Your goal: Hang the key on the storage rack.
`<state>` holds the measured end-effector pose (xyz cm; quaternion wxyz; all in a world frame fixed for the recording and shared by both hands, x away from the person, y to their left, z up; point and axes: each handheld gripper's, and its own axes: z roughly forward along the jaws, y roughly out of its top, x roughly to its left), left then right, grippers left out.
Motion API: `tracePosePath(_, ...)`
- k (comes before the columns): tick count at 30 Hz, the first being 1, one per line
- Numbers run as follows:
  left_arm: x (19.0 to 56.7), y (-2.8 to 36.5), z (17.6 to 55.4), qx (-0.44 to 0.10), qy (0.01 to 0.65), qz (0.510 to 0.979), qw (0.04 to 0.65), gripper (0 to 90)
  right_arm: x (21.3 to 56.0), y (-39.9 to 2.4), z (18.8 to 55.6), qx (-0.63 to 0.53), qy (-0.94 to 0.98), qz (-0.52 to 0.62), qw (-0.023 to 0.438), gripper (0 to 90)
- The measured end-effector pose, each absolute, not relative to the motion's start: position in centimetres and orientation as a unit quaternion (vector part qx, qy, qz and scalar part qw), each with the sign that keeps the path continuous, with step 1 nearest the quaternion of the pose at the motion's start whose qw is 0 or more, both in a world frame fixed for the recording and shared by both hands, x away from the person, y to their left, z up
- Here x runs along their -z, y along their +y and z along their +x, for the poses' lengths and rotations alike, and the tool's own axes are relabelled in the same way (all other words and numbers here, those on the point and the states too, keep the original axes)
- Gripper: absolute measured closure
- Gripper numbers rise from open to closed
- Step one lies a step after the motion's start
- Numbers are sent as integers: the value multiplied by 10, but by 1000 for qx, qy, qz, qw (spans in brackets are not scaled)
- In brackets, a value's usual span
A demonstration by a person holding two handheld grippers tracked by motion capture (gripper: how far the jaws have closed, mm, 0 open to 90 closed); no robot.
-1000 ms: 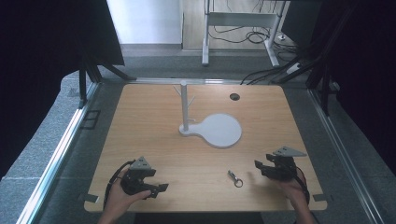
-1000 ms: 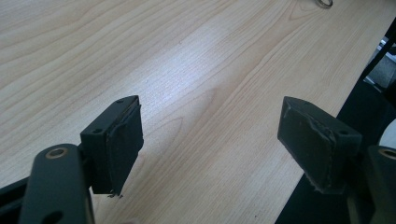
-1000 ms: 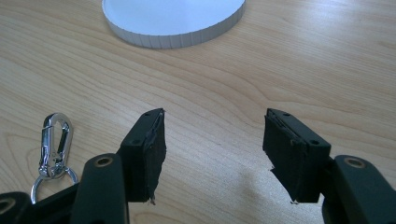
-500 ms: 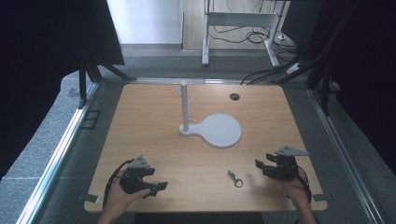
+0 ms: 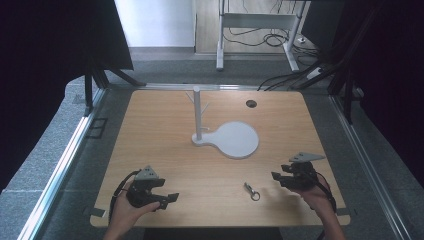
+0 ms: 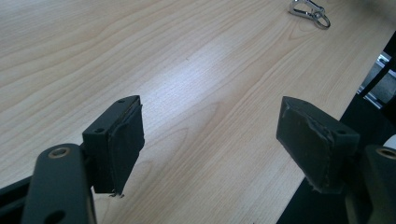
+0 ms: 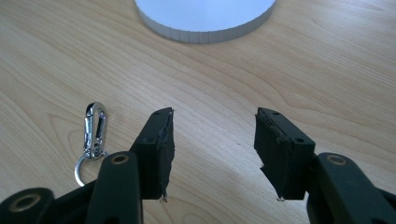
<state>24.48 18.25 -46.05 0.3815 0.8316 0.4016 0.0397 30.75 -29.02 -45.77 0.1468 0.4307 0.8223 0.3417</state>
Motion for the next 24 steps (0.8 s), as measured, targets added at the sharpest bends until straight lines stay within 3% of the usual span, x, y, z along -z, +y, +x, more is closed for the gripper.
tracePosePath(7, 465, 181, 245, -43, 395, 839, 372, 237, 459, -277, 313, -310, 835, 438, 120, 503)
tracePosePath(24, 465, 182, 245, -49, 396, 842, 363, 238, 445, -253, 317, -269, 867, 404, 110, 535)
